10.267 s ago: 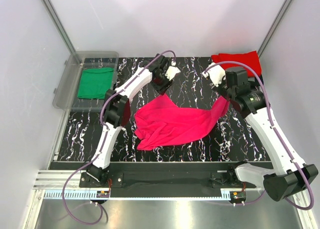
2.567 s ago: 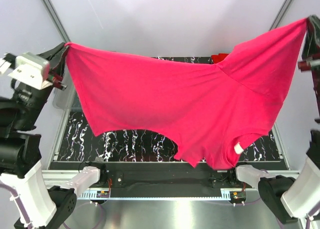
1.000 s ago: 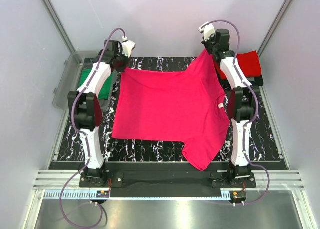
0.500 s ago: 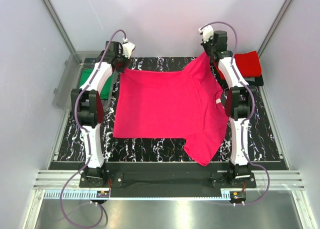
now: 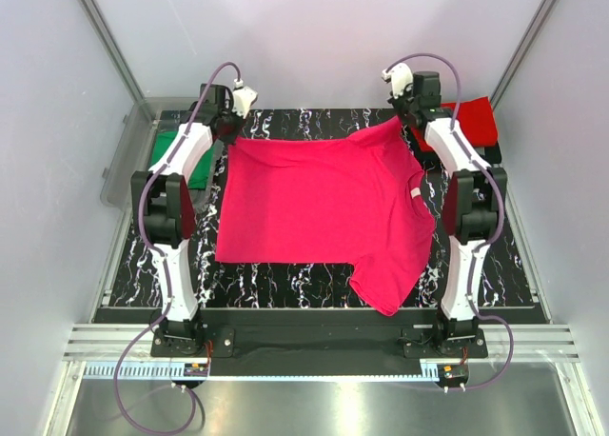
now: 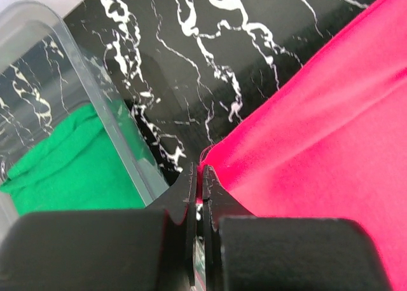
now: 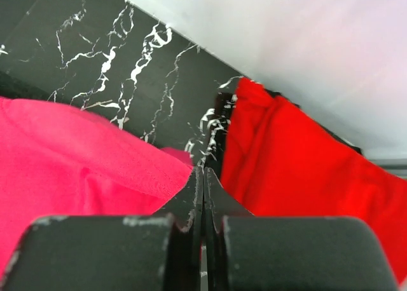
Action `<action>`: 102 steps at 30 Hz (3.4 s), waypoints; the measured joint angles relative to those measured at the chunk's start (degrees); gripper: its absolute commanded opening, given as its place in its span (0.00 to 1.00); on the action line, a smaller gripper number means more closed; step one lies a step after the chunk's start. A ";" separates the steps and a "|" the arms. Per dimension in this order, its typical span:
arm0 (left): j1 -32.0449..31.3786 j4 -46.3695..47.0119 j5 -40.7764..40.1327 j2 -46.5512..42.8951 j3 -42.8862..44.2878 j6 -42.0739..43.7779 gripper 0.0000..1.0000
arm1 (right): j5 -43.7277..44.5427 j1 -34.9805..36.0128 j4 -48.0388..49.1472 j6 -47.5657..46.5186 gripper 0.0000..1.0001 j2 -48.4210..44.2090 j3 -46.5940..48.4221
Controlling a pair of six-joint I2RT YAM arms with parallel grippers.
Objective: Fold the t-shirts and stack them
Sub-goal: Fold the tshirt
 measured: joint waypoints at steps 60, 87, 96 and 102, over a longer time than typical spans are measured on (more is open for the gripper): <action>0.48 4.98 1.95 -10.88 -20.31 2.32 0.00 | -0.94 -2.38 1.49 1.57 0.00 -28.24 -41.70; 0.48 6.84 1.62 -13.92 -31.65 2.71 0.00 | -2.56 -1.90 0.11 3.96 0.00 -30.99 -50.73; 0.48 6.75 1.46 -15.82 -34.25 2.84 0.12 | -3.89 -1.11 -1.20 5.18 0.18 -32.33 -52.68; 0.46 6.32 0.37 -16.87 -35.78 2.95 0.38 | -5.53 -0.83 -5.86 6.34 0.48 -34.18 -53.18</action>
